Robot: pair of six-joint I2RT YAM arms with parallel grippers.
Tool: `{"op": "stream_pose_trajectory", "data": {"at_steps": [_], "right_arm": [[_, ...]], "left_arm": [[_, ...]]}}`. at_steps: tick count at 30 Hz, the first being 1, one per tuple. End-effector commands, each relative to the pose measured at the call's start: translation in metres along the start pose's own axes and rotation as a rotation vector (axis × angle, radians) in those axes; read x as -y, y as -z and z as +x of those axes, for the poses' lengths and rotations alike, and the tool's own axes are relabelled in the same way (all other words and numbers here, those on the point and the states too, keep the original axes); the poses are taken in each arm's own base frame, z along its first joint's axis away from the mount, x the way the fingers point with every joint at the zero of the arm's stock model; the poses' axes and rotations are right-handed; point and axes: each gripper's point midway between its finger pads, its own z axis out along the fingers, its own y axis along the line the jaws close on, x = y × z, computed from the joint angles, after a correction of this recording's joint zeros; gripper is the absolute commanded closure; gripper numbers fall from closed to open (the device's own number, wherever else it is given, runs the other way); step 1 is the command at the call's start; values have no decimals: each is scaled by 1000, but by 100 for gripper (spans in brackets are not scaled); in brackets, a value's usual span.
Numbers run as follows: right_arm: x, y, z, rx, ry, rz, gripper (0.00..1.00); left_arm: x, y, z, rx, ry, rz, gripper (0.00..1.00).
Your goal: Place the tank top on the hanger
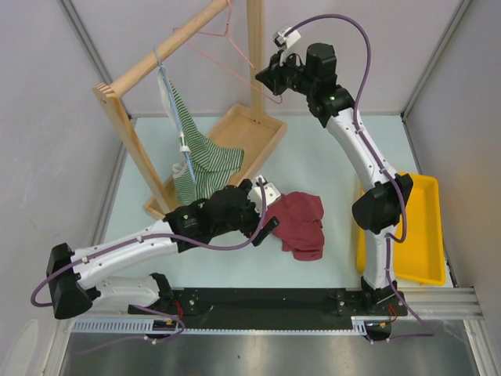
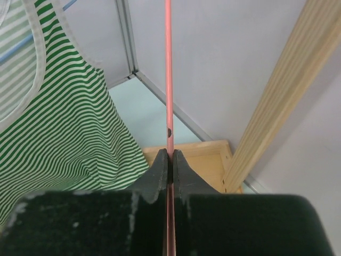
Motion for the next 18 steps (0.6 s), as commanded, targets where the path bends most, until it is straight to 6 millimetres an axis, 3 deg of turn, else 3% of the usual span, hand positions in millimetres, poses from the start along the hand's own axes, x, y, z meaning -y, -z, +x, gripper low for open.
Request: {"op": "stream_pose_trajectory", "data": {"at_steps": [1, 9, 10, 14, 18], "right_arm": [[-9, -2, -29, 46, 98, 55, 100], [-3, 9, -77, 159, 136, 224, 100], [-3, 15, -92, 195, 139, 249, 100], [-5, 33, -120, 274, 107, 289, 100], [-9, 53, -136, 324, 87, 319, 100]], "left_arm": [[-6, 12, -17, 57, 17, -24, 1], [-9, 18, -20, 73, 21, -37, 1], [-9, 18, -21, 76, 20, -38, 0], [-10, 18, -20, 73, 20, -44, 1], [-12, 18, -20, 74, 20, -54, 0]]}}
